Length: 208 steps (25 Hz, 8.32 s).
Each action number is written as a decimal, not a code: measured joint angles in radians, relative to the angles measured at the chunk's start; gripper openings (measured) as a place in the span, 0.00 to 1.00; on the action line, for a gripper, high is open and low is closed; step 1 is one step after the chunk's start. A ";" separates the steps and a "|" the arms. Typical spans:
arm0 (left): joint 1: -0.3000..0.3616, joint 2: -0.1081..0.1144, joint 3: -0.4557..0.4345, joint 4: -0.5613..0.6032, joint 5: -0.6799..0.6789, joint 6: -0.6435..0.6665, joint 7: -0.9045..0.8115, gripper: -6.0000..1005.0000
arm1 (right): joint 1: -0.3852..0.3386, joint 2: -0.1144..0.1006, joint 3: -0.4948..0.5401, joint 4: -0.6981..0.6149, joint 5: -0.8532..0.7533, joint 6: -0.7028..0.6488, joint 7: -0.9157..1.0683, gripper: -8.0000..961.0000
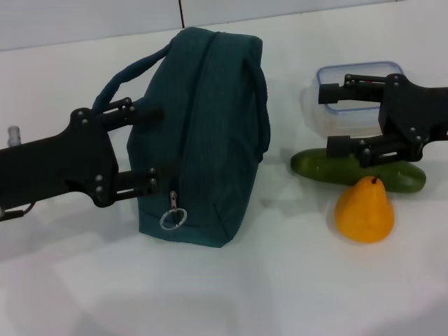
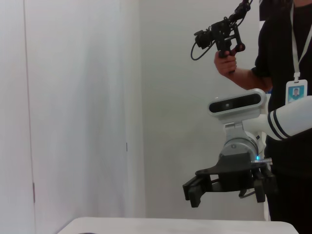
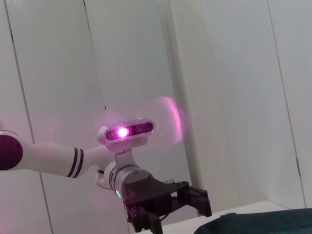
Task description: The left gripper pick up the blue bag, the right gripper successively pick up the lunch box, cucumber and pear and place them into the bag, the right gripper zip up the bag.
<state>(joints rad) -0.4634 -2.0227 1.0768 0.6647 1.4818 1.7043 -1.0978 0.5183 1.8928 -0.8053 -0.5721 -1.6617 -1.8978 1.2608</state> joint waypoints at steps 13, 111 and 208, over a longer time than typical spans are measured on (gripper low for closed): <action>0.002 -0.010 -0.029 0.015 -0.006 -0.006 -0.008 0.75 | 0.004 -0.002 0.000 0.000 -0.001 0.006 0.000 0.91; -0.146 -0.063 -0.043 0.347 0.434 -0.372 -0.928 0.07 | -0.094 0.117 0.404 0.337 0.122 0.191 -0.064 0.91; -0.158 -0.065 0.005 0.225 0.360 -0.368 -0.711 0.06 | -0.066 0.122 0.361 0.468 0.488 0.762 0.378 0.13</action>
<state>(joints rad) -0.6219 -2.0877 1.0822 0.8899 1.8419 1.3359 -1.8087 0.4527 2.0146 -0.4448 -0.1037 -1.1733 -1.1358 1.6386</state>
